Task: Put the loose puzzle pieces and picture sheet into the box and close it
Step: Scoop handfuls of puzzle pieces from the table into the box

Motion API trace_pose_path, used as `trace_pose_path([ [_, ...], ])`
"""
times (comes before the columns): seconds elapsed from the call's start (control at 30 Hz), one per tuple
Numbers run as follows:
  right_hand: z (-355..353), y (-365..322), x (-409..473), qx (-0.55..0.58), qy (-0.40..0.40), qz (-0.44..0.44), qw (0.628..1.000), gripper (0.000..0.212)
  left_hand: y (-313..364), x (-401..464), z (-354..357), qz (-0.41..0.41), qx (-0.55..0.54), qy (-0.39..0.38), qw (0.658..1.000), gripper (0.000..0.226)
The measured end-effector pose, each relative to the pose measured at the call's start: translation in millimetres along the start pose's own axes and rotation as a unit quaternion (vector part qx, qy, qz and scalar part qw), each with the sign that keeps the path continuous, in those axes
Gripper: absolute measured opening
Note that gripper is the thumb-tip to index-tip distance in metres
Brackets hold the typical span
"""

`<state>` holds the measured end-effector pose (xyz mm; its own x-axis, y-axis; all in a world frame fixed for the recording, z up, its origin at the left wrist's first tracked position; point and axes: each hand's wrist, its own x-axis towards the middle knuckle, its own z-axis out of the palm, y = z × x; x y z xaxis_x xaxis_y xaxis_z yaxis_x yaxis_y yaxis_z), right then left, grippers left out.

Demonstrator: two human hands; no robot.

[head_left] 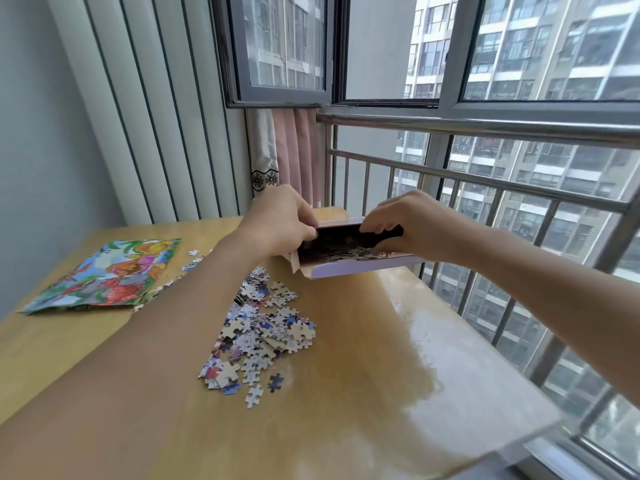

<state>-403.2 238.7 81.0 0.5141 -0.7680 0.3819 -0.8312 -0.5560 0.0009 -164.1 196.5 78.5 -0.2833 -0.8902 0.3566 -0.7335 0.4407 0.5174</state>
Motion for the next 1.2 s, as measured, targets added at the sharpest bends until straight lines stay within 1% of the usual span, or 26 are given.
trace_pose_path([
  [0.07, 0.7, 1.0, -2.1, 0.012, 0.025, -0.004, 1.000, 0.015, -0.4, -1.0, 1.9, 0.002, 0.005, 0.001, 1.000, 0.012],
  [0.1, -2.5, -0.7, -3.8, 0.036, 0.045, 0.005, 0.998, 0.008, -0.3, -1.9, 2.5, 0.002, 0.005, 0.003, 1.000, 0.012],
  [0.13, -7.8, -2.4, -6.3, 0.066, 0.064, 0.022, 0.996, 0.008, -0.3, -2.8, 2.9, 0.003, 0.003, 0.005, 1.000, 0.012],
  [0.17, -14.9, -4.7, -9.7, 0.097, 0.067, 0.044, 0.992, 0.013, -0.5, -3.1, 3.4, 0.004, 0.003, 0.007, 1.000, 0.011],
  [0.2, -21.6, -7.8, -14.0, 0.131, 0.044, 0.066, 0.988, 0.020, -0.4, -3.5, 3.7, 0.005, 0.005, 0.008, 1.000, 0.011],
  [0.23, -25.8, -10.0, -18.3, 0.157, -0.002, 0.084, 0.984, 0.028, -0.1, -4.2, 3.9, 0.007, 0.007, 0.009, 1.000, 0.011],
  [0.27, -27.4, -11.1, -22.4, 0.160, -0.056, 0.093, 0.981, 0.037, 0.9, -4.6, 4.2, 0.010, 0.008, 0.009, 1.000, 0.011],
  [0.33, -22.8, -10.4, -25.8, 0.107, -0.153, 0.092, 0.978, 0.055, 3.0, -4.7, 5.1, 0.013, 0.010, 0.012, 1.000, 0.012],
  [0.37, -19.0, -9.6, -24.9, 0.088, -0.187, 0.092, 0.974, 0.063, 4.7, -5.0, 5.8, 0.015, 0.013, 0.013, 1.000, 0.012],
  [0.43, -13.2, -7.1, -20.2, 0.083, -0.220, 0.096, 0.967, 0.078, 8.4, -6.0, 8.1, 0.020, 0.026, 0.013, 0.999, 0.012],
  [0.5, -7.4, -10.1, -13.3, 0.099, -0.249, 0.090, 0.959, 0.087, 10.2, -6.3, 11.2, 0.023, 0.031, 0.016, 0.999, 0.012],
  [0.57, 1.4, -14.8, -5.3, 0.120, -0.292, 0.102, 0.943, 0.095, 13.0, -7.3, 13.3, 0.027, 0.032, 0.019, 0.999, 0.011],
  [0.63, 10.3, -18.3, 2.2, 0.114, -0.342, 0.124, 0.924, 0.112, 15.5, -8.4, 15.2, 0.031, 0.031, 0.020, 0.999, 0.011],
  [0.67, 12.3, -20.2, 4.5, 0.107, -0.354, 0.131, 0.920, 0.116, 16.2, -9.1, 16.2, 0.033, 0.027, 0.019, 0.999, 0.011],
  [0.7, 11.2, -22.2, 5.1, 0.100, -0.352, 0.132, 0.921, 0.114, 16.5, -9.8, 17.4, 0.033, 0.021, 0.015, 0.999, 0.011],
  [0.73, 7.7, -24.7, 3.9, 0.088, -0.341, 0.128, 0.927, 0.106, 16.2, -10.3, 19.4, 0.035, 0.015, 0.011, 0.999, 0.011],
  [0.77, 4.5, -27.4, 1.7, 0.063, -0.326, 0.122, 0.935, 0.092, 15.0, -10.7, 21.8, 0.036, 0.009, 0.010, 0.999, 0.011],
  [0.87, 3.0, -32.0, -6.6, -0.049, -0.266, 0.110, 0.957, 0.029, 8.6, -15.6, 32.0, 0.035, -0.013, 0.006, 0.999, 0.014],
  [0.9, 5.6, -31.3, -10.9, -0.085, -0.253, 0.114, 0.957, 0.018, 8.0, -18.3, 35.7, 0.037, -0.023, 0.001, 0.999, 0.016],
  [0.97, 14.1, -31.0, -21.6, -0.126, -0.258, 0.131, 0.949, 0.013, 4.4, -23.7, 42.7, 0.039, -0.056, -0.028, 0.997, 0.022],
  [1.03, 21.9, -31.3, -32.3, -0.143, -0.285, 0.138, 0.938, 0.011, -2.8, -30.0, 48.2, 0.032, -0.109, -0.089, 0.990, 0.031],
  [1.1, 32.0, -30.9, -40.0, -0.166, -0.319, 0.130, 0.924, 0.014, -15.9, -36.7, 51.9, 0.026, -0.145, -0.130, 0.981, 0.030],
  [1.17, 45.7, -31.7, -47.6, -0.182, -0.348, 0.125, 0.911, 0.028, -34.8, -44.4, 52.1, 0.005, -0.178, -0.111, 0.978, 0.019],
  [1.2, 52.2, -33.0, -51.2, -0.187, -0.355, 0.118, 0.908, 0.030, -46.3, -48.2, 50.4, -0.011, -0.188, -0.086, 0.978, 0.016],
])
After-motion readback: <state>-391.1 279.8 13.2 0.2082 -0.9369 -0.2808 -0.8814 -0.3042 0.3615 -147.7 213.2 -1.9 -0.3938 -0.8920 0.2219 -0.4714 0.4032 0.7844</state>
